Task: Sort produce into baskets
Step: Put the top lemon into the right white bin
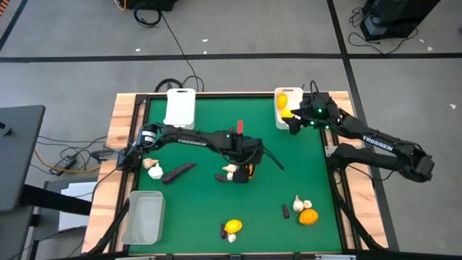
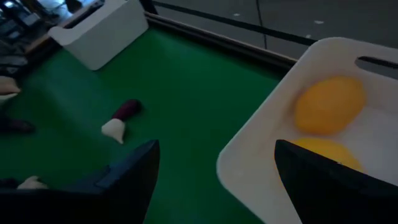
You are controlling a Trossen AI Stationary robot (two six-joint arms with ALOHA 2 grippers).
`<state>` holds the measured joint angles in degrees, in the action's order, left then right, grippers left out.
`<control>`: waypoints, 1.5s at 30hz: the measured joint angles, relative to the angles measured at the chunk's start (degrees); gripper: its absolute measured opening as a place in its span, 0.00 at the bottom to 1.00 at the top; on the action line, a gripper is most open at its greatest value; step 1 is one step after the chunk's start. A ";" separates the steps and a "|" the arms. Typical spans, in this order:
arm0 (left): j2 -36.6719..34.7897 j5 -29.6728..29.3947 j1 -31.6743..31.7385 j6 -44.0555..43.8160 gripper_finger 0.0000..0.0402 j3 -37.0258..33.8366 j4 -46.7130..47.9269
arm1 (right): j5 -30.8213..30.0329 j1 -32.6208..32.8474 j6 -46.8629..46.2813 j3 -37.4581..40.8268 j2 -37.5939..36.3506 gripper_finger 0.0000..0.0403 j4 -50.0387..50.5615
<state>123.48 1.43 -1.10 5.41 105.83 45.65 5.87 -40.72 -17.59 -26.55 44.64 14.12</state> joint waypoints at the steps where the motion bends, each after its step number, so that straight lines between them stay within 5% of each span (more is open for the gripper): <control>1: 0.00 0.17 -0.03 -1.20 0.71 -0.07 0.00 | -0.02 0.38 -0.42 0.10 -0.04 0.81 -0.14; 10: 0.00 2.92 -0.17 -14.53 0.71 -4.48 -2.68 | -0.20 2.79 -2.38 0.14 -0.04 0.81 -0.87; 24: -0.44 3.00 -0.79 -15.59 0.70 -12.41 -15.13 | 0.21 6.56 -3.95 0.14 0.27 0.81 -2.01; 30: -0.66 -5.37 -0.67 -8.65 0.61 -11.62 -15.76 | 0.82 8.63 -6.35 0.14 2.18 0.81 -1.28; 38: -2.86 -17.54 2.11 -2.59 0.57 -7.64 -15.52 | 13.35 11.39 -10.01 0.09 1.16 0.81 -5.76; 45: -8.43 -20.01 4.23 1.59 0.57 -7.53 -22.81 | 17.34 12.90 -10.92 0.09 1.49 0.81 -6.31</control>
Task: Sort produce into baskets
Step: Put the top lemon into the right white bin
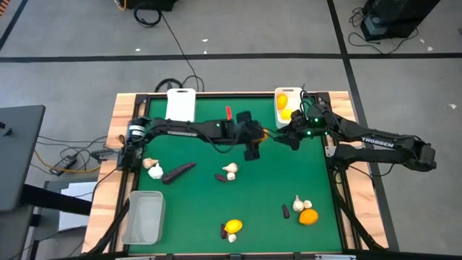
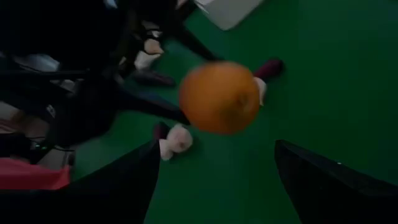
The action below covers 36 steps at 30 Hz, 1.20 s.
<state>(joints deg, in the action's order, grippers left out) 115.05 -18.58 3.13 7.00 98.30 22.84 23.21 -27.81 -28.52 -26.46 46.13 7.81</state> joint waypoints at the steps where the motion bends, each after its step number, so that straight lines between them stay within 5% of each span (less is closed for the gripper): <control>1: -0.61 0.05 -0.01 0.65 0.57 0.08 -1.25 | 0.51 0.00 -0.16 0.00 -0.03 0.81 -0.82; 15: -0.62 4.79 0.23 4.83 0.57 0.04 -12.25 | 0.44 0.85 -2.91 -0.02 1.89 0.80 -8.40; 23: -0.62 4.17 0.25 4.51 0.58 0.02 -12.23 | -1.31 2.34 -4.34 -0.02 2.52 0.61 -10.08; 29: -0.64 2.59 0.46 0.86 0.66 0.07 -10.53 | -1.49 1.83 -4.55 -0.32 2.64 0.60 -9.47; 36: -0.71 9.17 2.90 -3.87 0.78 -3.84 -4.93 | -16.38 -2.86 4.14 -8.82 2.92 0.60 9.70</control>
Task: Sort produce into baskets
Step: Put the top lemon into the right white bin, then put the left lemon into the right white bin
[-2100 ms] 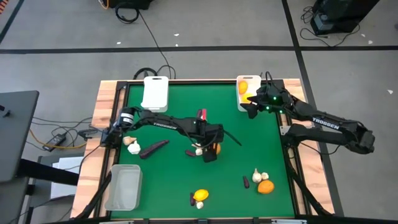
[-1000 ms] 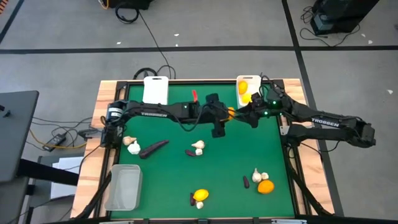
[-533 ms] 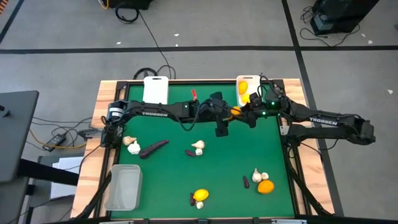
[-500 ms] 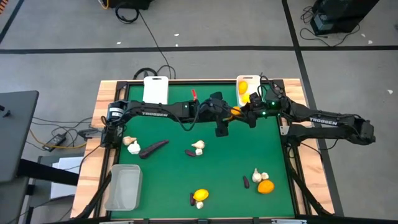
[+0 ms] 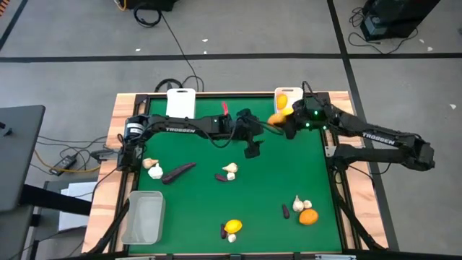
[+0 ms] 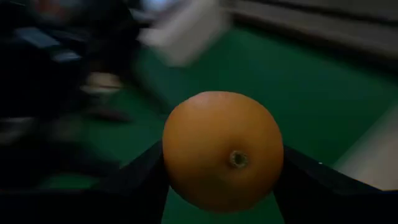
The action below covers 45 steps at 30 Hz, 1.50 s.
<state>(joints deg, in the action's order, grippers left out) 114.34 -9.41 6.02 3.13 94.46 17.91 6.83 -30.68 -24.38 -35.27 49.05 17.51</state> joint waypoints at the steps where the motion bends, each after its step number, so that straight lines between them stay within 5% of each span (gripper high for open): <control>1: 0.00 1.40 0.36 -0.44 0.79 -1.14 -0.70 | -3.41 -0.96 1.86 -1.60 0.32 0.60 2.94; 5: 0.00 1.93 1.28 -0.67 0.80 -5.08 -2.28 | -14.43 -5.92 7.06 -6.55 2.69 0.60 12.03; 8: 0.02 1.37 1.58 -0.83 0.79 -6.86 -2.21 | -16.69 -10.35 7.84 -8.24 5.79 0.60 15.53; 21: 0.02 0.49 1.19 -1.61 0.78 -7.62 -4.11 | -15.76 -26.42 12.45 -9.61 26.10 0.61 8.60; 30: 0.02 1.09 1.22 -1.62 0.78 -7.62 -6.48 | -8.73 -29.99 15.71 -13.52 36.05 0.62 5.75; 38: 0.00 1.08 1.21 -1.83 0.78 -7.62 -6.28 | -9.82 -30.12 17.06 -13.63 36.65 0.77 5.34; 45: 0.02 1.09 -1.14 -1.78 0.78 -7.62 -8.27 | -8.39 -28.80 14.98 -13.63 27.72 0.90 7.18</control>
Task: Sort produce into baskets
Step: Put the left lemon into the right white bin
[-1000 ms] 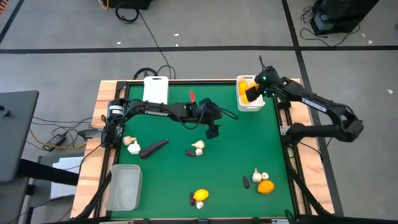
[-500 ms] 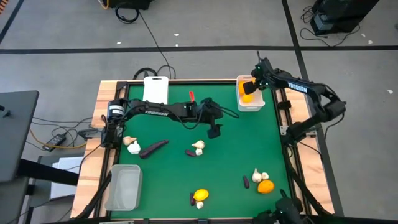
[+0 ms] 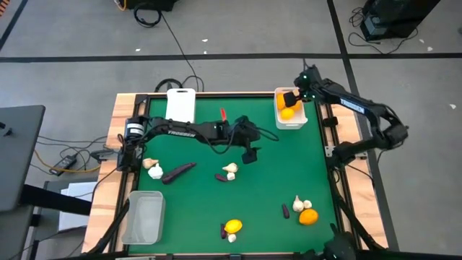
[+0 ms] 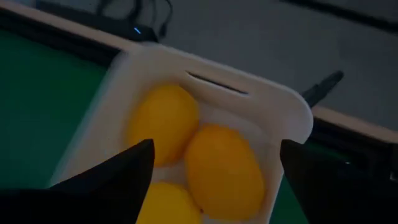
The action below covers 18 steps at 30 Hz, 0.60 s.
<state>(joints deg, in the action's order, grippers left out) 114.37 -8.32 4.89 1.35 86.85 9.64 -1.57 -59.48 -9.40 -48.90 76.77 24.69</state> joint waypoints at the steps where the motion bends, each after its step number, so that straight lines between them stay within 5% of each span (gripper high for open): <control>1: 0.00 -0.02 -0.56 0.49 0.78 0.00 -0.81 | 0.22 0.71 -0.16 0.00 -1.95 0.90 0.81; 5: 1.03 0.58 -3.24 2.15 0.78 0.02 -4.70 | 3.22 4.57 -1.86 0.00 -10.97 0.91 4.86; 11: 3.73 9.69 -7.85 1.33 0.78 0.02 -12.36 | 9.19 15.50 -5.06 0.00 -25.31 0.90 10.42; 18: 12.91 15.04 -14.82 1.26 0.78 0.90 -36.89 | 8.71 31.36 -13.14 -0.02 -36.94 0.90 17.45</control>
<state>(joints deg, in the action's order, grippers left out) 127.27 6.72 -9.93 2.61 87.74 -27.25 7.14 -28.12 -22.55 -48.93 39.83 42.14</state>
